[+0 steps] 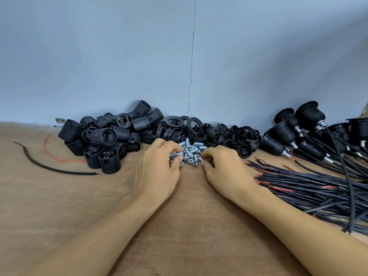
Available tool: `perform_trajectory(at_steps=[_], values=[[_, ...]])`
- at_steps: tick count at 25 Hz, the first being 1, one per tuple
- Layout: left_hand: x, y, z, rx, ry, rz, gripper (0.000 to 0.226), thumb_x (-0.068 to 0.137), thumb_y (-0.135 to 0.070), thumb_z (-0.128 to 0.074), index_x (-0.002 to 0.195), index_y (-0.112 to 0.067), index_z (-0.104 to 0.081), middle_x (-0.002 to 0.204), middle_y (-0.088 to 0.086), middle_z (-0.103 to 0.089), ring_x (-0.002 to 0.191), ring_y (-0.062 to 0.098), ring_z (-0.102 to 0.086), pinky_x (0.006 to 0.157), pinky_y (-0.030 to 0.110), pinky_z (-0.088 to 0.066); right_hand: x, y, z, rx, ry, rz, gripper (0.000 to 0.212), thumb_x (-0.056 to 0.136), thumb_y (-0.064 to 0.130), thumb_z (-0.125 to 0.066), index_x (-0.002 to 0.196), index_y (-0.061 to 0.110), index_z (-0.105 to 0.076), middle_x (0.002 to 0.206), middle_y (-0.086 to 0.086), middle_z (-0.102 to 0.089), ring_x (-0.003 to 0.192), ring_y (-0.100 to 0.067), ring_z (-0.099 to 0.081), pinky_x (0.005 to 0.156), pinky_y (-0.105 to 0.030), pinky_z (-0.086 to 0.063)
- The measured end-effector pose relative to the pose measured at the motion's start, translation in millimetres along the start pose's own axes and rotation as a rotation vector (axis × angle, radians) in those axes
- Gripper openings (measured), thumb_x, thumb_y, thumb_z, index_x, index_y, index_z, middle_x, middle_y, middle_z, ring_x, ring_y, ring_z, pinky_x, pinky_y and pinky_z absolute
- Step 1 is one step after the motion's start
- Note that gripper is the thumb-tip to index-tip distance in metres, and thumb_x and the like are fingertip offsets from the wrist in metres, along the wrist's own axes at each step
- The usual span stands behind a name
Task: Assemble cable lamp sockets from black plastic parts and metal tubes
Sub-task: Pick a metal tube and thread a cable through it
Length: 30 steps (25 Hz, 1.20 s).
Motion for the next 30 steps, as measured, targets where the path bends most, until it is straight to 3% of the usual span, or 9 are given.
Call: perform_trajectory(at_steps=[3,5,11,16,18,23,26,30], values=[[0,1,-2,0.022,0.017,0.003,0.014,0.093,-0.023,-0.071,0.105,-0.028,-0.076,0.100,-0.012,-0.056,0.085,0.007,-0.057,0.073,0.024,-0.040,1,0,2,0.047,-0.045,-0.008,0.023,0.096,0.016,-0.058,0.116,0.018,-0.069,0.107,-0.001,-0.061,0.098,-0.017,-0.059,0.089,-0.029,-0.047],[1,3,-3,0.043,0.032,0.017,0.016,0.093,-0.024,-0.072,0.106,-0.029,-0.077,0.097,-0.012,-0.055,0.085,0.007,-0.056,0.069,0.022,-0.037,1,4,4,0.105,-0.078,0.029,0.025,0.097,0.015,-0.058,0.120,0.016,-0.068,0.108,0.000,-0.059,0.095,-0.011,-0.054,0.085,-0.019,-0.038],[2,5,-5,0.048,0.078,0.042,0.021,0.090,-0.019,-0.074,0.107,-0.031,-0.076,0.088,-0.015,-0.064,0.089,0.008,-0.056,0.076,0.028,-0.043,-2,9,-1,0.123,0.032,0.081,0.022,0.099,0.017,-0.058,0.119,0.017,-0.068,0.106,0.004,-0.053,0.103,-0.013,-0.054,0.084,-0.013,-0.032],[2,5,-4,0.029,0.065,0.032,0.022,0.087,-0.017,-0.075,0.105,-0.030,-0.075,0.088,-0.016,-0.065,0.089,0.008,-0.056,0.073,0.027,-0.039,-3,9,1,0.054,0.123,0.072,0.030,0.101,0.020,-0.052,0.129,0.021,-0.065,0.114,0.000,-0.055,0.111,-0.020,-0.054,0.099,-0.032,-0.042],[1,4,-4,0.024,0.066,-0.009,0.020,0.086,-0.015,-0.076,0.100,-0.029,-0.074,0.086,-0.015,-0.063,0.089,0.009,-0.056,0.073,0.027,-0.039,-4,9,4,0.059,0.133,0.072,0.030,0.101,0.020,-0.052,0.128,0.022,-0.065,0.113,0.001,-0.055,0.112,-0.019,-0.053,0.099,-0.033,-0.043],[-1,-2,-7,0.065,0.134,-0.112,0.009,0.082,-0.029,-0.079,0.090,-0.031,-0.075,0.081,-0.016,-0.054,0.084,0.005,-0.050,0.064,0.011,-0.031,-4,10,6,0.088,0.148,0.071,0.029,0.099,0.017,-0.054,0.124,0.021,-0.068,0.114,0.001,-0.057,0.102,-0.012,-0.052,0.085,-0.016,-0.035],[-2,-2,-11,0.092,0.195,-0.168,0.015,0.087,-0.036,-0.074,0.101,-0.033,-0.078,0.087,-0.013,-0.054,0.089,0.008,-0.048,0.068,0.020,-0.033,-1,7,12,0.159,0.069,0.029,0.020,0.097,0.015,-0.060,0.114,0.019,-0.070,0.101,0.004,-0.062,0.079,0.000,-0.051,0.070,-0.002,-0.035],[-4,-2,-14,0.123,0.246,-0.202,0.019,0.092,-0.040,-0.068,0.108,-0.035,-0.078,0.092,-0.010,-0.055,0.090,0.010,-0.047,0.077,0.029,-0.041,0,6,19,0.229,-0.019,-0.013,0.012,0.097,0.020,-0.062,0.102,0.021,-0.073,0.086,0.014,-0.065,0.077,0.001,-0.056,0.068,-0.003,-0.039]])
Point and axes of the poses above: each hand's wrist, its own x-axis towards the middle knuckle, its own z-axis out of the back of the hand, y = z × x, the point moved 3 cm from there along x, towards the middle knuckle
